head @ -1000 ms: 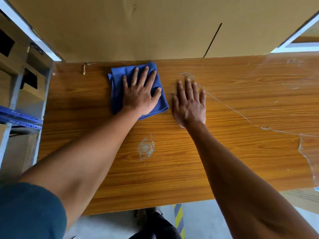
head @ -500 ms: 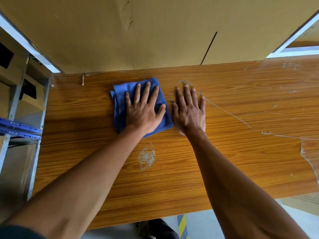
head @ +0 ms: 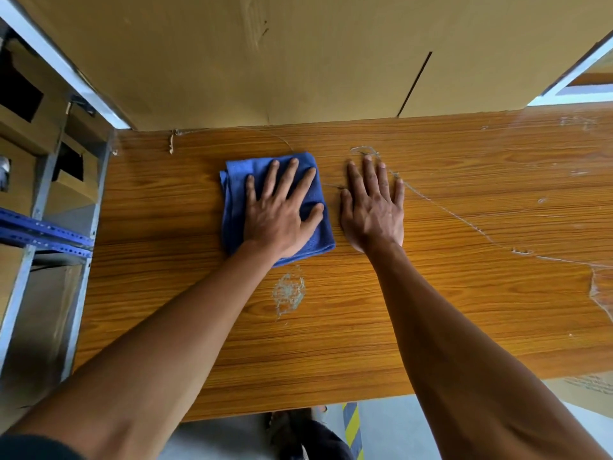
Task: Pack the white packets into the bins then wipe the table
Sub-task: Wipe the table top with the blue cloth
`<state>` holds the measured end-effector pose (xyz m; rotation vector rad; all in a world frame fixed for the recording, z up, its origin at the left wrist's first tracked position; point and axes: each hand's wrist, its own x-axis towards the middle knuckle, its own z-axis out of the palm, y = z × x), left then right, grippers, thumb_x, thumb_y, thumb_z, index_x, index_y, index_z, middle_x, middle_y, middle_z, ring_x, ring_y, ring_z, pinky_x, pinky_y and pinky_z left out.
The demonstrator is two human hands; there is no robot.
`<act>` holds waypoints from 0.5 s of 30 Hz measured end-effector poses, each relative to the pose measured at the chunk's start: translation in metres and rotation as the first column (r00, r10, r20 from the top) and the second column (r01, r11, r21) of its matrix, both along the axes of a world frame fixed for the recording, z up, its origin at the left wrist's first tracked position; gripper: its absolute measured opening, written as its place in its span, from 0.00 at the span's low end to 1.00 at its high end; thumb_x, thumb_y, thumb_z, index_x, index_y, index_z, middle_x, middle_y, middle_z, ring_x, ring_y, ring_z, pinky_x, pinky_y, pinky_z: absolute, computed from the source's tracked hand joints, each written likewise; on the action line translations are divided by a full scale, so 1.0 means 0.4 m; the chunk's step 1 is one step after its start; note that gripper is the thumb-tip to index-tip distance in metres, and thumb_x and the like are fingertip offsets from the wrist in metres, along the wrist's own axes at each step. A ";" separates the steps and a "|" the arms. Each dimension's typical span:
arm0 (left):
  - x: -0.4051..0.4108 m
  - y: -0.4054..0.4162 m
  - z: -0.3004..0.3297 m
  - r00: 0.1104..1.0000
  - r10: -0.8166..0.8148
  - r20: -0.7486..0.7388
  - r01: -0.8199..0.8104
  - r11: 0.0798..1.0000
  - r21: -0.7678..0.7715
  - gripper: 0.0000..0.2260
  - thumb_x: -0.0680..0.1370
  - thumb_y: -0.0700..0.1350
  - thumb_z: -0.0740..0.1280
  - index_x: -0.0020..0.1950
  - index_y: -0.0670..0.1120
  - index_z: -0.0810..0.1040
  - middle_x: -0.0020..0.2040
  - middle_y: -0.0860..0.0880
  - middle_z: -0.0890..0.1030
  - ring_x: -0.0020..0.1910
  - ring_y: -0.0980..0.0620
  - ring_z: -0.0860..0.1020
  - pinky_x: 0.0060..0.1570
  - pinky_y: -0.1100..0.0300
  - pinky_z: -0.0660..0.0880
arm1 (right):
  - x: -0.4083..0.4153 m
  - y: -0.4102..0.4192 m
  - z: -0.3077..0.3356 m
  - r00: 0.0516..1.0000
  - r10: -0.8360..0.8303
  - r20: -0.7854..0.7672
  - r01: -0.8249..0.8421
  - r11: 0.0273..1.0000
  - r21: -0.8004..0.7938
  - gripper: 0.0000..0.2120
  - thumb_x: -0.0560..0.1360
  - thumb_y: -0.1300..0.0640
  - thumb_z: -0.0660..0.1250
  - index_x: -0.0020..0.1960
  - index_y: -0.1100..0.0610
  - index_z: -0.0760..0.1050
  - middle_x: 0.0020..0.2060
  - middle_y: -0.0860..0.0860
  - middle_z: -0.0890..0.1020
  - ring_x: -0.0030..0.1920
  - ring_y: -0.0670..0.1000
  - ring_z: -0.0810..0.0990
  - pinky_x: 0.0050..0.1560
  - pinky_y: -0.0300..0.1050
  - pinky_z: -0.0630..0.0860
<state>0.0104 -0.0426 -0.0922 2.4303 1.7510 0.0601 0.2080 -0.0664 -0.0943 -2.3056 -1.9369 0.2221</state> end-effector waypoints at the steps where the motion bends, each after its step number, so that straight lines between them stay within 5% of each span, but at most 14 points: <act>1: 0.002 0.022 0.005 1.000 0.010 0.002 -0.010 1.000 -0.019 0.34 0.82 0.72 0.45 0.86 0.62 0.48 0.87 0.55 0.46 0.86 0.47 0.44 0.80 0.32 0.43 | -0.001 -0.001 0.001 1.000 -0.004 -0.001 0.004 1.000 -0.002 0.29 0.86 0.40 0.40 0.86 0.44 0.44 0.86 0.48 0.44 0.85 0.52 0.41 0.83 0.64 0.43; 8: 0.032 0.192 0.017 0.996 0.093 -0.007 -0.094 0.994 -0.050 0.34 0.81 0.72 0.43 0.86 0.62 0.48 0.87 0.54 0.46 0.86 0.45 0.44 0.80 0.30 0.42 | -0.001 0.007 0.004 1.000 0.001 0.008 -0.001 1.000 -0.017 0.29 0.86 0.40 0.39 0.86 0.45 0.43 0.86 0.48 0.43 0.85 0.53 0.40 0.83 0.64 0.41; 15: 0.017 -0.176 0.003 0.998 0.055 0.019 -0.055 0.998 0.006 0.32 0.83 0.69 0.48 0.86 0.62 0.51 0.87 0.54 0.49 0.86 0.45 0.46 0.79 0.30 0.45 | 0.020 -0.016 0.016 0.996 0.086 -0.040 -0.088 0.995 -0.050 0.30 0.87 0.40 0.40 0.86 0.47 0.45 0.86 0.49 0.44 0.85 0.53 0.41 0.83 0.63 0.40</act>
